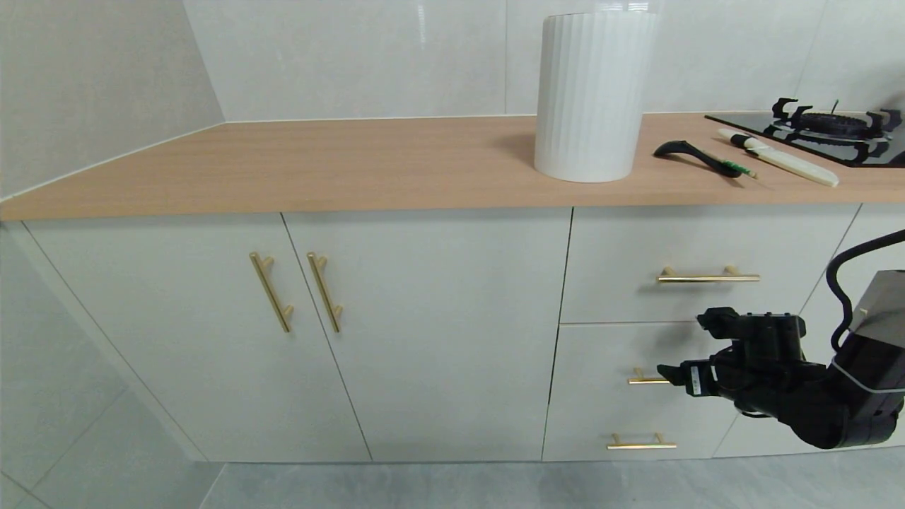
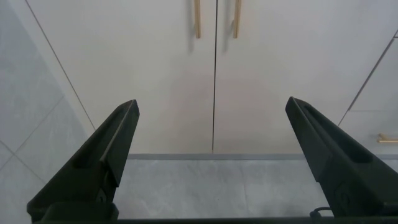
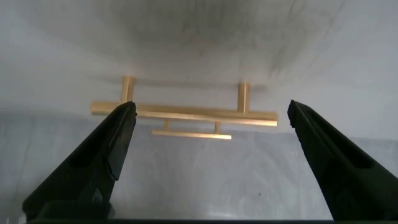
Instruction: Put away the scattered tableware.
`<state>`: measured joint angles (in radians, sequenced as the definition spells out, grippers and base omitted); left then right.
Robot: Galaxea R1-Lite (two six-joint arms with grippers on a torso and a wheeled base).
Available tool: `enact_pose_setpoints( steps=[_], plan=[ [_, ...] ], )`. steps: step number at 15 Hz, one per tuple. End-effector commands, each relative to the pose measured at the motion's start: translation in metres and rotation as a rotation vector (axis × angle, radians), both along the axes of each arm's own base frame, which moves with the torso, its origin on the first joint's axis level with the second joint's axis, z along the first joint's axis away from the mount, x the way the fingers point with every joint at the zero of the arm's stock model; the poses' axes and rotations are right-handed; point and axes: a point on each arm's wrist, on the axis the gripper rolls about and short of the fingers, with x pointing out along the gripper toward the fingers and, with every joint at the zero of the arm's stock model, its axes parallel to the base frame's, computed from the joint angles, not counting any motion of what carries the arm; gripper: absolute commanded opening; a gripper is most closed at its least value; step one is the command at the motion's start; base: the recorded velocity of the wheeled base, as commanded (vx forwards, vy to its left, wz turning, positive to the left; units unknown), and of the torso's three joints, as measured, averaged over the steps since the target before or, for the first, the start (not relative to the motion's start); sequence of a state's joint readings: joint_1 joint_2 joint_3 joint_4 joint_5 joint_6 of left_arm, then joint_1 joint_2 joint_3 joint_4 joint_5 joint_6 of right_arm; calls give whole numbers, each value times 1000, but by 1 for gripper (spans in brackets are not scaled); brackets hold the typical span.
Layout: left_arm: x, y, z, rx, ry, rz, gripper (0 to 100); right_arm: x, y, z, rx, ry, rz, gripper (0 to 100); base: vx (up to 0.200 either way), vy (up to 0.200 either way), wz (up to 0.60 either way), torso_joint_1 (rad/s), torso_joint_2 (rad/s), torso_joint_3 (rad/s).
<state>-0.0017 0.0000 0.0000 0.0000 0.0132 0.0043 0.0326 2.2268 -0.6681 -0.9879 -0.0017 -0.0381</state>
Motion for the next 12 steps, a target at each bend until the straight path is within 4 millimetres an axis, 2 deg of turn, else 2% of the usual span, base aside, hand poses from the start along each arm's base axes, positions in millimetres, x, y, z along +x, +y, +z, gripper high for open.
enact_pose_setpoints(
  steps=[1, 4, 12],
  plan=[
    [0, 0, 0, 0, 2, 1, 100, 4, 0, -10, -1, -11, -1, 100, 0, 0, 0, 0, 0, 0],
    [0, 0, 0, 0, 2, 1, 100, 14, 0, -19, 0, -20, -1, 100, 0, 0, 0, 0, 0, 0],
    [0, 0, 0, 0, 2, 1, 100, 21, 1, -37, -5, -25, 2, 100, 0, 0, 0, 0, 0, 0]
  ],
)
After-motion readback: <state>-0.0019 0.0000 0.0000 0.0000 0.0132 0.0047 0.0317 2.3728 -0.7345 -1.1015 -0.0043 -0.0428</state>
